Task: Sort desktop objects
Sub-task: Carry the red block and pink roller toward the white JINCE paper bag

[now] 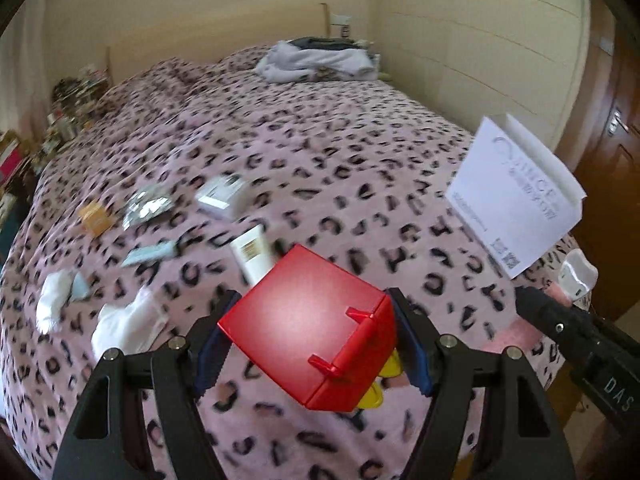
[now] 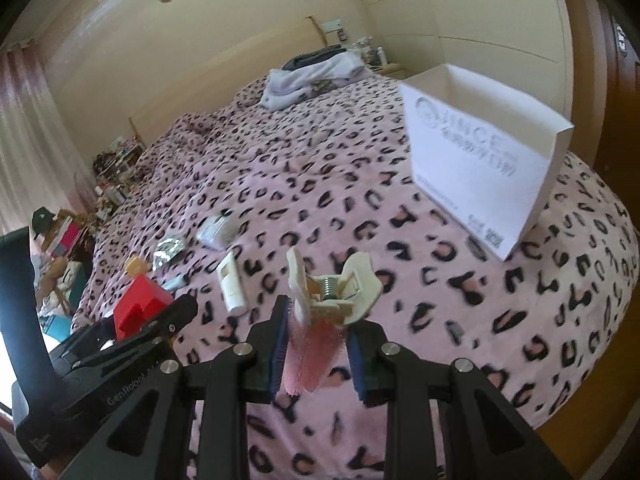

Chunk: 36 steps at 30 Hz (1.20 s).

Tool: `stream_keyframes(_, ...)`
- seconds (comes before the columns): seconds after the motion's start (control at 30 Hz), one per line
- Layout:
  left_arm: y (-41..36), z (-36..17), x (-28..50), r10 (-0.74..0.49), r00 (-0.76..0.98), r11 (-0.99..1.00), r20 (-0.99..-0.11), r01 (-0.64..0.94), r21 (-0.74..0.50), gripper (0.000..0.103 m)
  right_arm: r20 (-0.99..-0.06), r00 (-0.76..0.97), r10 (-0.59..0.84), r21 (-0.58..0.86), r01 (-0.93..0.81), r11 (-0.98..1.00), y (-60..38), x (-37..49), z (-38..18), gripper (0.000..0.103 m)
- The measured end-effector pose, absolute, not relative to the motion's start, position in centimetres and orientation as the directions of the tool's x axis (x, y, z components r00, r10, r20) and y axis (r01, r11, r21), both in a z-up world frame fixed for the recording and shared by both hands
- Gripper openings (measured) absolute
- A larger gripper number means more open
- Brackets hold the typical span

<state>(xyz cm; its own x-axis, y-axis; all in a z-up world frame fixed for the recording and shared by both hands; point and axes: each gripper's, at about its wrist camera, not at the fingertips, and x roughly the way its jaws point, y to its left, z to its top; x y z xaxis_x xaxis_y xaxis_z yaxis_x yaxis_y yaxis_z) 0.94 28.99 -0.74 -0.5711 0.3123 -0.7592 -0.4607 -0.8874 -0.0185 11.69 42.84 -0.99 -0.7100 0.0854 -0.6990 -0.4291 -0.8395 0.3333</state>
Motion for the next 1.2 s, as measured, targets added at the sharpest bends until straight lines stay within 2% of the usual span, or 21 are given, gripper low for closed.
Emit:
stream_keyframes(0.47,38.0,0.8,-0.5,0.404,-0.542,-0.804,-0.737,-0.595,-0.003,0.073,-0.686,-0.708,0.166,0.311,-0.492,-0.813,49.4,12.3,0.4,0.026)
stream_keyframes(1.2,45.8,0.8,-0.8,0.465,-0.498,-0.703,-0.732,-0.710,0.037,0.073,-0.679,-0.697,0.232,0.276,-0.534,-0.799,54.6,13.3,1.8,0.026)
